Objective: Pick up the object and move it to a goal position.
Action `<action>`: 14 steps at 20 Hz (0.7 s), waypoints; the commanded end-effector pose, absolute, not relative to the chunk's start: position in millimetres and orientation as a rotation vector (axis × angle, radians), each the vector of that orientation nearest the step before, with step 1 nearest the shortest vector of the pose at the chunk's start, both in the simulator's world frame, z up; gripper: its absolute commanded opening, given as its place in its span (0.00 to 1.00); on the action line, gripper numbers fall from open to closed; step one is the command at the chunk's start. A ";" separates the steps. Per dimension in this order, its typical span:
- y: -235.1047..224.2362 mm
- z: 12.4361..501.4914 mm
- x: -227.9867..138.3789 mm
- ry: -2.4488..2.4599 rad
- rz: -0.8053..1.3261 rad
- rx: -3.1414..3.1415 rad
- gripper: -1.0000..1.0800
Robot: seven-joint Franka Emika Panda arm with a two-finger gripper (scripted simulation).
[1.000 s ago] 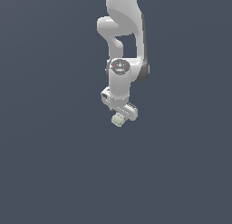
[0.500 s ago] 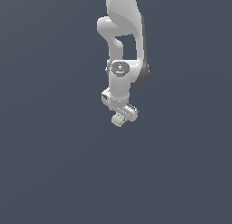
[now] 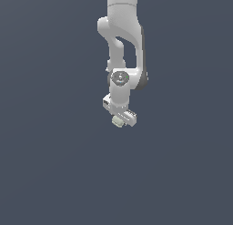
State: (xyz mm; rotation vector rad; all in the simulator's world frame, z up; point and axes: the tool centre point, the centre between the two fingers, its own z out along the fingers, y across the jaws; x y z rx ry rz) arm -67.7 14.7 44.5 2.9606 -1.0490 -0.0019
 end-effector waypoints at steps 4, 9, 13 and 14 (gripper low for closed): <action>14.9 40.4 -66.9 -1.049 0.000 2.961 0.00; 14.9 40.4 -66.9 -1.049 0.000 2.961 0.00; 15.3 41.4 -66.5 -1.049 0.002 2.962 0.00; 15.0 41.5 -66.4 -1.049 0.002 2.962 0.00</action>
